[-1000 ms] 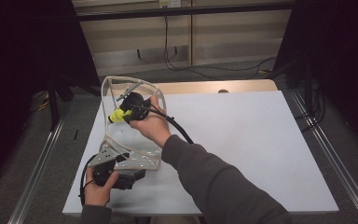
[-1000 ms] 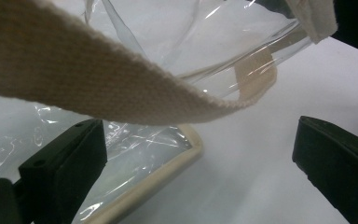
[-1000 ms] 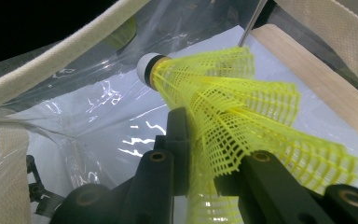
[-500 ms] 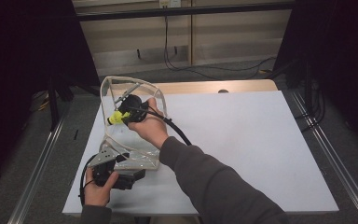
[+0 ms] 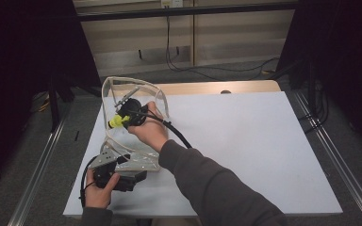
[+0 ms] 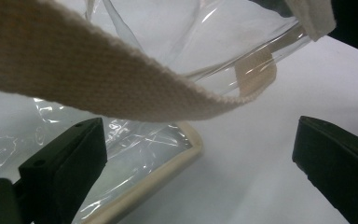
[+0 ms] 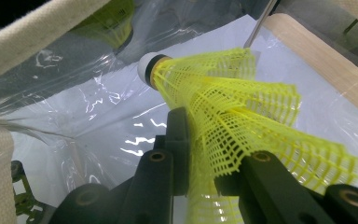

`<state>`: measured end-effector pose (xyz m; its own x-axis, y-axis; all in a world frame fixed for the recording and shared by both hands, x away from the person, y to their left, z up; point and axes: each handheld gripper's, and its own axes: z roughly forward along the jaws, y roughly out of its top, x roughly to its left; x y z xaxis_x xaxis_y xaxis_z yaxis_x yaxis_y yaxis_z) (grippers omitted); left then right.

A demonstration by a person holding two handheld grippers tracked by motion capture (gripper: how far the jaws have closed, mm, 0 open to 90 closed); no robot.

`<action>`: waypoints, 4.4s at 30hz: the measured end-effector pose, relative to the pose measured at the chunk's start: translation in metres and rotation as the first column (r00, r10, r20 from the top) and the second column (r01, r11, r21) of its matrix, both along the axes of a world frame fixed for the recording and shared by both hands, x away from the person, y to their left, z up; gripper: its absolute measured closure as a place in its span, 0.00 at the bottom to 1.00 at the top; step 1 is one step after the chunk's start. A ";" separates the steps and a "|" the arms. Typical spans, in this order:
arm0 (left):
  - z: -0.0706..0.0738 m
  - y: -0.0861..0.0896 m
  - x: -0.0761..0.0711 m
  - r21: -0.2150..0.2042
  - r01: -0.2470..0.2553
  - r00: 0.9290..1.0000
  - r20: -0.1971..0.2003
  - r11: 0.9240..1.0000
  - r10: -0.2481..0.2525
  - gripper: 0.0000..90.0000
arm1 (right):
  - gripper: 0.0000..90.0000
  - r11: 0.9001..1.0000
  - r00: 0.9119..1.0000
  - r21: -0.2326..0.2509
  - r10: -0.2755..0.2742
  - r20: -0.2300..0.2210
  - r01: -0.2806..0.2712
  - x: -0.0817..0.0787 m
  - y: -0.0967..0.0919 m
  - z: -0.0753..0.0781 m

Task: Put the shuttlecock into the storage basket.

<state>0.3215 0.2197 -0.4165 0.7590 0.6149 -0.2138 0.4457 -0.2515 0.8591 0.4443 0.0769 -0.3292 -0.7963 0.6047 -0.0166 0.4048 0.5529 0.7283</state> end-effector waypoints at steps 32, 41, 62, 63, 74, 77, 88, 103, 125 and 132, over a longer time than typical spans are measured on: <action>-0.001 0.002 -0.001 0.009 -0.002 1.000 -0.005 1.000 0.002 0.03 | 0.87 0.998 0.999 -0.058 0.024 -0.040 -0.026 0.000 0.011 -0.019; -0.001 0.002 -0.001 0.007 0.000 1.000 -0.003 1.000 0.000 0.03 | 0.87 0.993 0.995 -0.097 0.052 -0.084 -0.060 -0.002 0.017 -0.027; 0.000 0.002 -0.002 0.006 -0.003 1.000 0.001 1.000 0.003 0.03 | 0.62 0.991 0.984 -0.103 0.063 -0.168 -0.081 -0.005 0.016 -0.029; 0.000 0.002 -0.002 0.005 -0.004 1.000 0.001 1.000 0.004 0.03 | 0.62 0.992 0.984 -0.101 0.061 -0.166 -0.078 -0.006 0.015 -0.028; 0.001 0.002 -0.002 0.006 -0.005 1.000 0.003 1.000 0.005 0.03 | 0.57 0.993 0.984 -0.095 0.054 -0.172 -0.071 -0.009 0.008 -0.024; 0.001 0.002 -0.002 0.006 -0.005 1.000 0.006 1.000 0.005 0.03 | 0.55 0.993 0.984 -0.093 0.050 -0.173 -0.067 -0.010 0.006 -0.024; 0.001 0.001 -0.002 0.004 -0.004 1.000 0.008 1.000 0.004 0.03 | 0.51 0.995 0.984 -0.077 0.044 -0.175 -0.058 -0.013 0.001 -0.017; 0.001 0.000 -0.002 0.011 -0.003 1.000 0.008 1.000 0.003 0.03 | 0.43 0.997 0.988 -0.049 0.043 -0.151 -0.051 -0.016 -0.018 -0.002; 0.001 -0.002 -0.001 0.020 0.005 1.000 0.006 1.000 -0.005 0.03 | 0.31 0.996 0.987 0.027 0.091 -0.132 -0.088 -0.029 -0.051 0.024; 0.001 -0.003 0.000 0.022 0.011 1.000 0.003 1.000 -0.011 0.03 | 0.27 0.994 0.986 0.046 0.104 -0.131 -0.098 -0.034 -0.061 0.028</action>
<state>0.3212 0.2164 -0.4156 0.7664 0.6113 -0.1973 0.4399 -0.2755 0.8548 0.4104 0.0156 -0.3016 -0.8468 0.5191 0.1159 0.4431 0.5679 0.6936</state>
